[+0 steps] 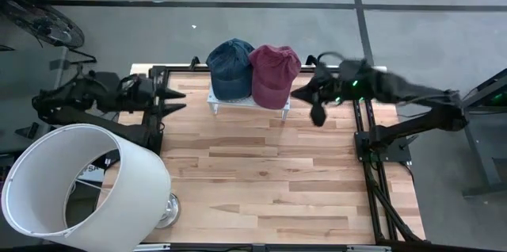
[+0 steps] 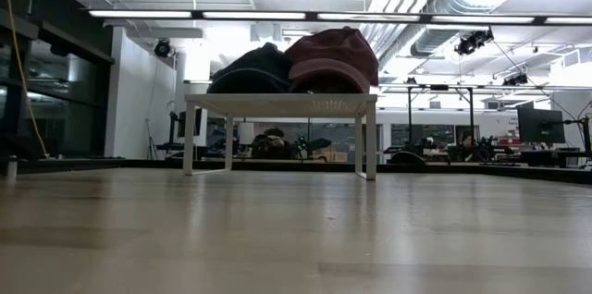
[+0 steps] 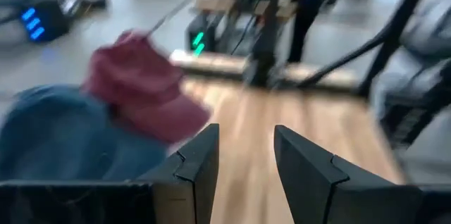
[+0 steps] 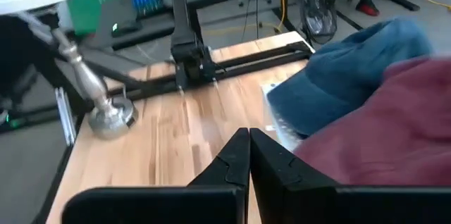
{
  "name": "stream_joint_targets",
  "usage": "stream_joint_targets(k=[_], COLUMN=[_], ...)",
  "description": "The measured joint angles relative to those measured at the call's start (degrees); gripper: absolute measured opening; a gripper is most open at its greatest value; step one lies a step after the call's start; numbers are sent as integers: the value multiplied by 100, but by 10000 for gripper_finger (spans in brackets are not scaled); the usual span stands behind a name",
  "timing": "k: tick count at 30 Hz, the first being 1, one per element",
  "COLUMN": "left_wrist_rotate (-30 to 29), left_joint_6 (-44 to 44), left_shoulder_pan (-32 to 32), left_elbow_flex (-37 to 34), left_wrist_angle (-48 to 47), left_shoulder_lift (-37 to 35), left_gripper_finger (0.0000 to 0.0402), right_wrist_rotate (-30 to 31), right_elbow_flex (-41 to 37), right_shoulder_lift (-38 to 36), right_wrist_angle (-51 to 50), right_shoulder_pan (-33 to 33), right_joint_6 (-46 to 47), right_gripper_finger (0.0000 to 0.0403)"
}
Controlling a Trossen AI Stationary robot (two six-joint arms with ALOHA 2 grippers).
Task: Pick & Place hat
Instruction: Return to Home Position
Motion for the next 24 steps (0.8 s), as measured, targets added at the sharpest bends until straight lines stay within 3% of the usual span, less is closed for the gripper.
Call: stream_joint_targets(k=[4,9,20,24], left_wrist_rotate=[397,317,-203,-506], left_joint_6=[-123,-469,-1132,-1409], left_shoulder_pan=[0,0,2,2], left_elbow_flex=[-1303,-2462,-3901,-4299], left_wrist_angle=[1140,1721,2071,2152], left_shoulder_lift=[-841,-1653,-3334,-3823], left_gripper_finger=[135,135,135,135], right_wrist_rotate=[143,253,524,694], right_elbow_flex=[-1399,-2663,-5263,-5979], right_shoulder_lift=[-254,-584,-1809,-2332], right_wrist_angle=[1628,3223,5843,6215], right_shoulder_pan=[211,281,279,279], right_joint_6=[557,1093,1995,2192], right_gripper_finger=[1,1,0,0])
